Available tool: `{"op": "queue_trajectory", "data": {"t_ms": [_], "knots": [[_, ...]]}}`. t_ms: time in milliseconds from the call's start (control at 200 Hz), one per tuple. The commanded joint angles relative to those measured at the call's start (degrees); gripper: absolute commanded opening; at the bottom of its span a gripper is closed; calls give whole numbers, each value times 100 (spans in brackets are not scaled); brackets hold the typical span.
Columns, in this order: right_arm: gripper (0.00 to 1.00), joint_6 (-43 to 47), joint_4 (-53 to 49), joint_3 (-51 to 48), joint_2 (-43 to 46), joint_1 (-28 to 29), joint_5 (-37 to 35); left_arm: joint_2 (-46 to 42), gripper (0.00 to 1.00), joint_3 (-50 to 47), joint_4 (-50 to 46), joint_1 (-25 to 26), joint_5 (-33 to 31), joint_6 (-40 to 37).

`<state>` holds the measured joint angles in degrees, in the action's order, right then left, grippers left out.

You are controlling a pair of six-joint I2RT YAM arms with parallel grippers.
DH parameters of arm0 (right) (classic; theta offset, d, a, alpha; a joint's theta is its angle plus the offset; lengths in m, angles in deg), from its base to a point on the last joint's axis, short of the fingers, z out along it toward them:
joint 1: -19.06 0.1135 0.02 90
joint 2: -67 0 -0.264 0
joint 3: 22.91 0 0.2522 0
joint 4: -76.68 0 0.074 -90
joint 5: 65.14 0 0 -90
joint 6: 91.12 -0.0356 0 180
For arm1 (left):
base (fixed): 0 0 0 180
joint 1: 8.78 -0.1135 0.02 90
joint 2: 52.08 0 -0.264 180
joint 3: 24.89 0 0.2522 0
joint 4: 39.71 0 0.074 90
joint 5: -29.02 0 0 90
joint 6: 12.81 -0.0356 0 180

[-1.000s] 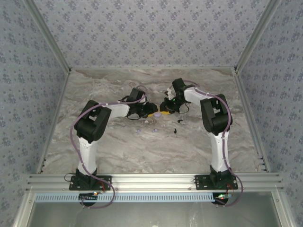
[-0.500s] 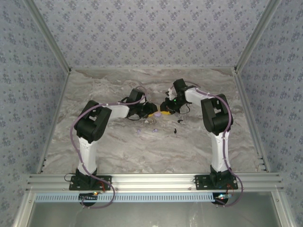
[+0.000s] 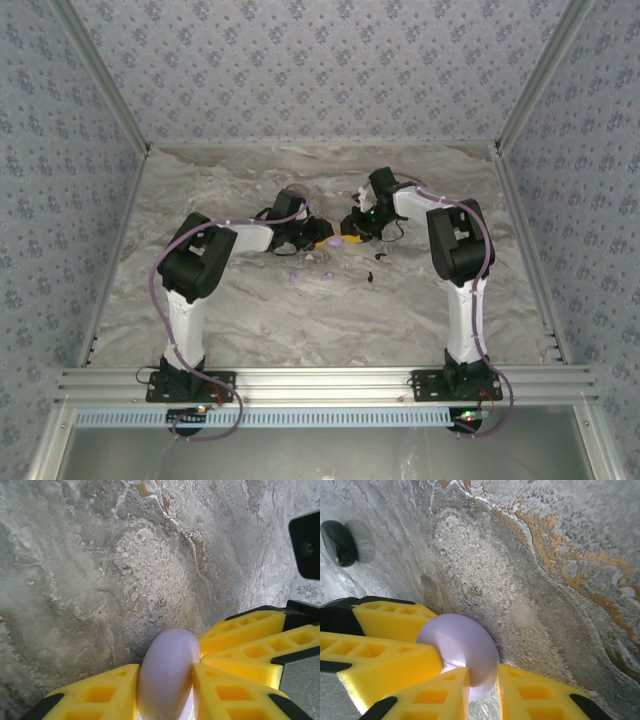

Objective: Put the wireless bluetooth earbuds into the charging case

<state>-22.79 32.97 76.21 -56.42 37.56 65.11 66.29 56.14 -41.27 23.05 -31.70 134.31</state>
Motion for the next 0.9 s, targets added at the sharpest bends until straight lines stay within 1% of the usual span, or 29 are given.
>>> {"op": "queue_trajectory", "data": {"t_ms": [0, 215, 345, 540, 625, 695, 795, 895], "knots": [[23, -78, -100, -90, 123, -9, 115, 178, 31, -56, 131, 95, 175, 88], [23, -104, -76, -99, 138, -25, 174, 186, 31, -64, 130, 88, 174, 103], [23, -137, -34, -108, 126, -29, 214, 192, 34, -56, 159, 95, 197, 120], [22, -145, -30, -108, 125, -40, 233, 221, 35, -45, 168, 102, 212, 132], [22, -157, -32, -108, 134, -49, 246, 231, 34, -42, 177, 101, 210, 132], [23, -158, -28, -108, 142, -57, 240, 229, 29, -47, 185, 103, 202, 149], [23, -171, 2, -179, 271, -79, 158, 172, 26, -73, 170, 95, 163, 118], [27, -211, 104, -332, 531, -146, 89, 46, 25, -142, 155, 64, 107, 59]]}}
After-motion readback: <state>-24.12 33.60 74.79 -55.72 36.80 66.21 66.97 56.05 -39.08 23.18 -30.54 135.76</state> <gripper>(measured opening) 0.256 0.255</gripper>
